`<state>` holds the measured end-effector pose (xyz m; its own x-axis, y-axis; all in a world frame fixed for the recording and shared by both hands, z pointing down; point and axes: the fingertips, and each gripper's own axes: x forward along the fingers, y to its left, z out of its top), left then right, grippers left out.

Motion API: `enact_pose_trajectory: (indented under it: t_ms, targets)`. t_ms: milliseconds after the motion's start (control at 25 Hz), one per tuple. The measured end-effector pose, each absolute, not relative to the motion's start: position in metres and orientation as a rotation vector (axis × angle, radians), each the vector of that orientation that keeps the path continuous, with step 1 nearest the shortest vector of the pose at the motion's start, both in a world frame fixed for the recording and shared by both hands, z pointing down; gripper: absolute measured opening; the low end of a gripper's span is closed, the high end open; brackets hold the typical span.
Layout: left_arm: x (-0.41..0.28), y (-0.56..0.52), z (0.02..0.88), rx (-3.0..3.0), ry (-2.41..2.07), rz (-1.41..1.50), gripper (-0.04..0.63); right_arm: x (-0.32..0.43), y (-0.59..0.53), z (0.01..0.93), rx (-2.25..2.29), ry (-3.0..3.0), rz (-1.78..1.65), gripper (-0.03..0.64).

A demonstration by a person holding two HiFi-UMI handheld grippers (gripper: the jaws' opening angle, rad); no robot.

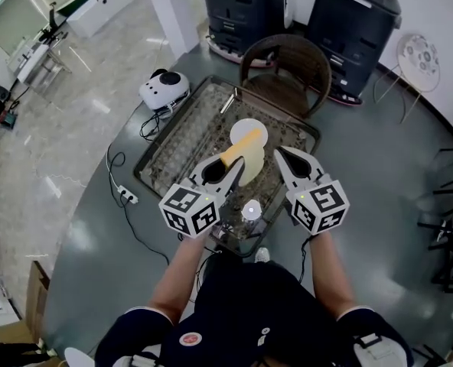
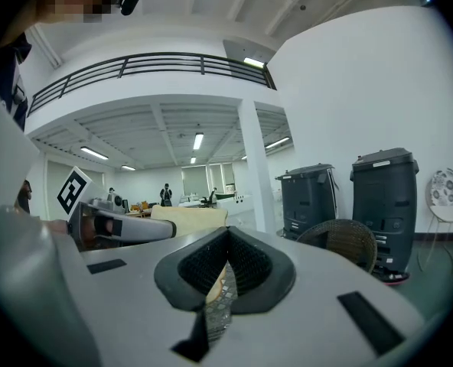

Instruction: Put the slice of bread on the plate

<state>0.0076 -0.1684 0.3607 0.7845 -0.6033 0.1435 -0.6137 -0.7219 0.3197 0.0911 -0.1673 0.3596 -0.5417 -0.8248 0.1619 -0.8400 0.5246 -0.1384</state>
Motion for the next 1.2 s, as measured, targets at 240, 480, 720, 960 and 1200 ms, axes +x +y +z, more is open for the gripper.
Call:
enact_pose_trajectory:
  t_ms: [240, 480, 720, 960, 1200]
  targets:
    - [0.008, -0.184, 0.372, 2.619, -0.908, 0.059, 0.092, 0.093, -0.178, 0.371, 1.485, -2.642, 0.332, 0.006]
    - [0.006, -0.206, 0.402, 2.607, -0.922, 0.093, 0.092, 0.095, -0.193, 0.393, 1.517, -2.592, 0.378, 0.007]
    - [0.014, -0.242, 0.446, 2.567, -0.874, 0.115, 0.092, 0.102, -0.215, 0.429, 1.552, -2.515, 0.456, 0.006]
    - [0.030, -0.285, 0.485, 2.556, -0.811, 0.104, 0.092, 0.113, -0.242, 0.469, 1.580, -2.424, 0.532, 0.008]
    - [0.042, -0.326, 0.521, 2.510, -0.777, 0.062, 0.092, 0.119, -0.262, 0.496, 1.598, -2.365, 0.581, 0.007]
